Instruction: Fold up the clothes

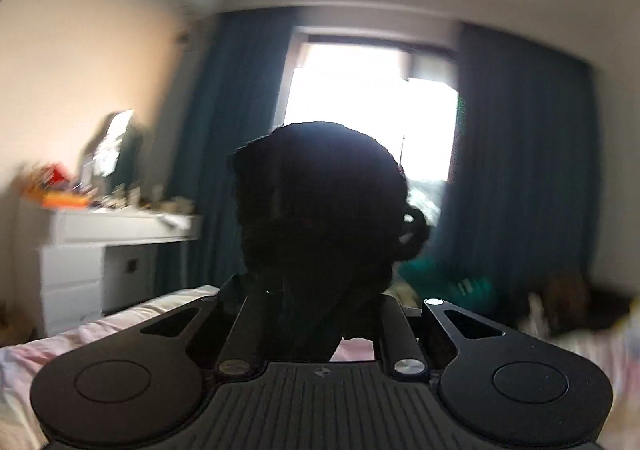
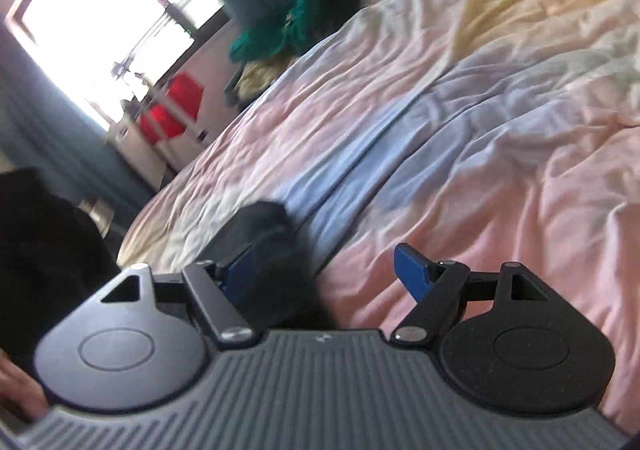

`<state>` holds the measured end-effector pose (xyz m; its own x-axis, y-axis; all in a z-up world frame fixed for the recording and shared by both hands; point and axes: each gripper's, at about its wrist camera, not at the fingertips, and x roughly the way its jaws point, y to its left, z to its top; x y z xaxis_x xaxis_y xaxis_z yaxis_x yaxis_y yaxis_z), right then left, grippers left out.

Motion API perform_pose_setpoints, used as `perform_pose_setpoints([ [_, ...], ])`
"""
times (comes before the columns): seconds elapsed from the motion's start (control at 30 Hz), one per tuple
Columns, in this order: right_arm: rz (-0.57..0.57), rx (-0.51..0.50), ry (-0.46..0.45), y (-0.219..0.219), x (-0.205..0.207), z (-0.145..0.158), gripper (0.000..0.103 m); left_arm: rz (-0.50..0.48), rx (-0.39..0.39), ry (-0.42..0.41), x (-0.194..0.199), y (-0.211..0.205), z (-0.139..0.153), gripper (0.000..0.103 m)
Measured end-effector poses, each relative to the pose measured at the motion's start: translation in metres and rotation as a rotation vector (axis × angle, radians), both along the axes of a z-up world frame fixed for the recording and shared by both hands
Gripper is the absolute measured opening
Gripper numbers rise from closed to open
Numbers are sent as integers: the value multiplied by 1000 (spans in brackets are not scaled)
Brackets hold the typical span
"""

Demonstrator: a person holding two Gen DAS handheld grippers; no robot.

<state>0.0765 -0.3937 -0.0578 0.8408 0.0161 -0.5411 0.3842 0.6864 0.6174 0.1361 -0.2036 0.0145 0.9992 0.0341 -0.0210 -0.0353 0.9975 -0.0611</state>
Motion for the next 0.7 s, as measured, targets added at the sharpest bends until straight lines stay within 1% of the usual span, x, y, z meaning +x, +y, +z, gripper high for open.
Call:
perform_pose_setpoints([
  [0.07, -23, 30, -1, -11, 0, -5, 79, -65, 132, 28, -13, -49, -36, 14],
  [0.1, -35, 44, -2, -17, 1, -7, 79, -101, 205, 49, -18, -65, -58, 14],
  [0.13, -37, 64, -4, -22, 2, -11, 79, -131, 260, 72, -22, -73, -79, 14],
  [0.27, 2, 157, -28, -30, 6, -22, 79, -181, 392, 124, -33, -97, -123, 15],
  [0.37, 45, 242, -70, -32, 10, -27, 79, -197, 440, 115, -36, -93, -123, 20],
  [0.4, 63, 262, -88, -31, 11, -27, 79, -211, 462, 133, -35, -88, -124, 28],
  [0.43, 83, 275, -105, -29, 12, -25, 79, -228, 489, 156, -33, -78, -125, 43],
  [0.47, 104, 287, -123, -28, 13, -24, 79, -244, 519, 173, -33, -74, -126, 53],
  [0.5, 129, 295, -141, -25, 14, -22, 79, -261, 550, 189, -33, -70, -126, 71],
  [0.53, 155, 299, -159, -22, 15, -19, 79, -279, 582, 196, -34, -65, -127, 81],
  [0.63, 222, 292, -201, -13, 15, -9, 80, -331, 676, 217, -39, -48, -129, 85],
  [0.7, 252, 267, -209, -6, 16, -3, 80, -354, 743, 240, -43, -31, -130, 85],
])
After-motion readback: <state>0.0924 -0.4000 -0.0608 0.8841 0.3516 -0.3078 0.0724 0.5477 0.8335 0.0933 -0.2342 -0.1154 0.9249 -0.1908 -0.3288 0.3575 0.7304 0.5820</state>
